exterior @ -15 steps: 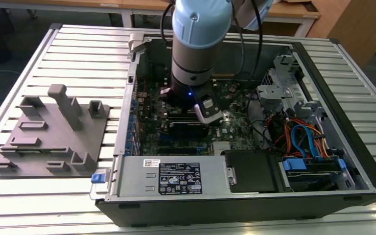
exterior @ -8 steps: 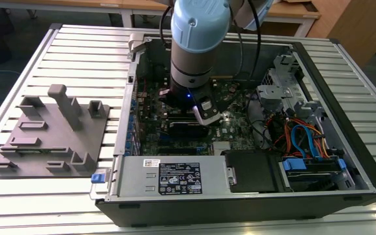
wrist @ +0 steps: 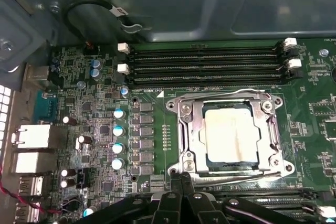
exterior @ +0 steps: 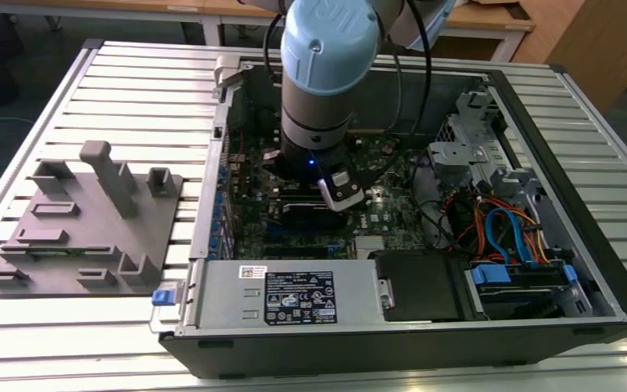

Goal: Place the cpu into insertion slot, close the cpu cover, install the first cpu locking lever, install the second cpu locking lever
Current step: 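Install the second cpu locking lever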

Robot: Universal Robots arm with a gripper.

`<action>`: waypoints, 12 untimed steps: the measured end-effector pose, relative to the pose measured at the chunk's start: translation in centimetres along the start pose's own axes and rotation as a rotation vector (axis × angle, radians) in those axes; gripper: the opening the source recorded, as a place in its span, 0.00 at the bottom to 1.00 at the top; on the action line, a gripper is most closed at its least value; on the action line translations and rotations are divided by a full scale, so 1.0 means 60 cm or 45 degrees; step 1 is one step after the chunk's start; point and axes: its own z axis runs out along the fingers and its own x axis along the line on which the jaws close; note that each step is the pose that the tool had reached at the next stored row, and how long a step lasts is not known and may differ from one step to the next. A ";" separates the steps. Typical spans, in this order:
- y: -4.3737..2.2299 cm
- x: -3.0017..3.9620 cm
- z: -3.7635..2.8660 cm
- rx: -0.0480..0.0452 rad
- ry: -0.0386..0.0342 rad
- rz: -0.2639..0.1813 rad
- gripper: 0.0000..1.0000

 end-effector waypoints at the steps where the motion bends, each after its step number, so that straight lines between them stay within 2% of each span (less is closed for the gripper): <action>1: 0.000 0.000 0.001 -0.004 0.0003 0.000 0.11; 6: 0.001 0.001 0.006 -0.029 0.0009 0.000 0.11; 8: 0.001 0.001 0.006 -0.033 0.0011 0.000 0.11; 12: 0.001 0.002 0.006 -0.033 0.0012 0.000 0.11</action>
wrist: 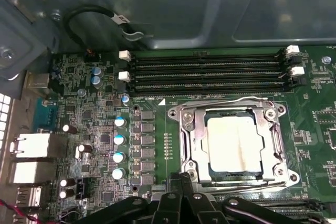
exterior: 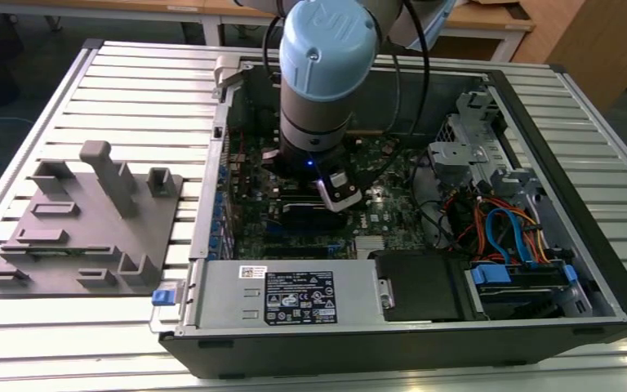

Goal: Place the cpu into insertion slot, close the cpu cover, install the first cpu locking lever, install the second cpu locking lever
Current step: 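Install the second cpu locking lever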

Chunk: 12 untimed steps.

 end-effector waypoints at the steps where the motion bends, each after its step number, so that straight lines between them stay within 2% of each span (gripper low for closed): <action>1: 0.000 0.000 0.000 0.000 0.0000 0.000 0.11; 6: 0.002 0.001 -0.007 0.000 0.0001 0.000 0.11; 12: 0.007 0.001 -0.022 0.000 -0.0001 0.000 0.11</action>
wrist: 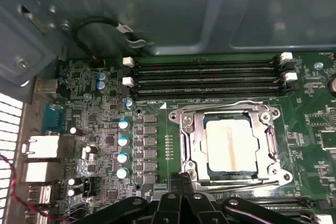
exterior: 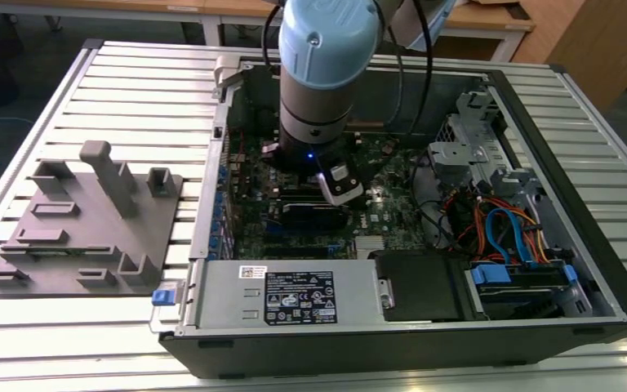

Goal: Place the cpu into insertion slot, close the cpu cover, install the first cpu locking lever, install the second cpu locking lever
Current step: 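Install the second cpu locking lever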

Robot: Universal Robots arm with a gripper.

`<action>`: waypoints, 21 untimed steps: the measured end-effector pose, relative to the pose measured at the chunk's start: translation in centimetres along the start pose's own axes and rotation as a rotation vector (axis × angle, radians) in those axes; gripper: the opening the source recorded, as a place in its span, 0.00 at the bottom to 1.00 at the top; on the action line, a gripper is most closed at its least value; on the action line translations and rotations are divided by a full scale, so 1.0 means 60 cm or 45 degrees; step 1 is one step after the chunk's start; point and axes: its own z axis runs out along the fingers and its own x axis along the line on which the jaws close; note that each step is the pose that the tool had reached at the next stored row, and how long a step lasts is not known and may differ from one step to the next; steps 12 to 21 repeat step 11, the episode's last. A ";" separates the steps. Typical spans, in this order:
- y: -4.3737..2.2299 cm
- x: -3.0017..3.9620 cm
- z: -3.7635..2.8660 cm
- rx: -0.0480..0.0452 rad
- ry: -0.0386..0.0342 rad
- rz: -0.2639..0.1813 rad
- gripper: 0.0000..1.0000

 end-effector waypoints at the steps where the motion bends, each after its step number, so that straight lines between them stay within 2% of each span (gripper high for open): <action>1: 0.001 0.000 -0.003 0.000 0.0001 0.000 0.11; 5: 0.004 0.001 -0.013 0.000 0.0001 0.000 0.11; 21: 0.004 0.001 -0.013 0.000 0.0009 0.000 0.11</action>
